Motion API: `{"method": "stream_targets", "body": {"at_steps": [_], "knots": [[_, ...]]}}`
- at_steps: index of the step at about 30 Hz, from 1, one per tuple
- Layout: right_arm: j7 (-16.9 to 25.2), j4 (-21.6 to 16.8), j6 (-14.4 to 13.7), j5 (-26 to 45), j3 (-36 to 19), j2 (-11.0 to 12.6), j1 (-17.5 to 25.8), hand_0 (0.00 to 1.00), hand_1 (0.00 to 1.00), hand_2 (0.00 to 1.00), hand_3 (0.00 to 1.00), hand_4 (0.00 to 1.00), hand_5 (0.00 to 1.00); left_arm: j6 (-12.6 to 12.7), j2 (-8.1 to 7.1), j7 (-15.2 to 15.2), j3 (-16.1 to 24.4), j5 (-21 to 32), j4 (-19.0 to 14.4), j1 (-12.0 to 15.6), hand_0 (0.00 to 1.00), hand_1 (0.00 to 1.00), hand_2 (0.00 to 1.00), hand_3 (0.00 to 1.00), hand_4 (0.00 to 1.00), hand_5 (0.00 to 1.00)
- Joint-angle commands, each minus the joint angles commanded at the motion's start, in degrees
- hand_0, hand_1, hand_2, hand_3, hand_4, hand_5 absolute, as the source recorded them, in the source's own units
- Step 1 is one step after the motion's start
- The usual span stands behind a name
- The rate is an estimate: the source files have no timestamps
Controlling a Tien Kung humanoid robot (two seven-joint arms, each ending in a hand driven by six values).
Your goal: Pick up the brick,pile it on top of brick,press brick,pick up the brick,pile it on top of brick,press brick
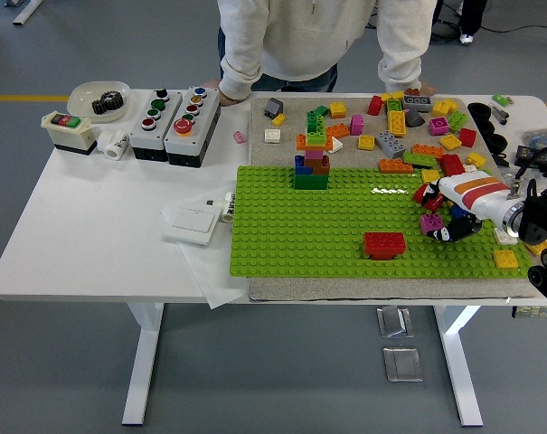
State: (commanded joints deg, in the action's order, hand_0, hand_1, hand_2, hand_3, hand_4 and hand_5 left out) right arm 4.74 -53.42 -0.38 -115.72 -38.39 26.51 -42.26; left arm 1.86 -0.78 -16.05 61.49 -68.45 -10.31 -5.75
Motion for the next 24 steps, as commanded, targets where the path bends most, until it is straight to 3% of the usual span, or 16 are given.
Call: {"method": "stream_targets", "body": {"at_steps": [24], "knots": [[0.5, 3.5, -0.9, 0.7, 2.1, -1.5, -0.6, 0.602, 0.607, 0.655, 0.610, 0.857, 0.344, 0.1, 0.04, 0.0, -0.4, 0.4, 0.0, -0.2, 0.778, 0.714, 0.676, 0.563, 0.591, 0.609]]}}
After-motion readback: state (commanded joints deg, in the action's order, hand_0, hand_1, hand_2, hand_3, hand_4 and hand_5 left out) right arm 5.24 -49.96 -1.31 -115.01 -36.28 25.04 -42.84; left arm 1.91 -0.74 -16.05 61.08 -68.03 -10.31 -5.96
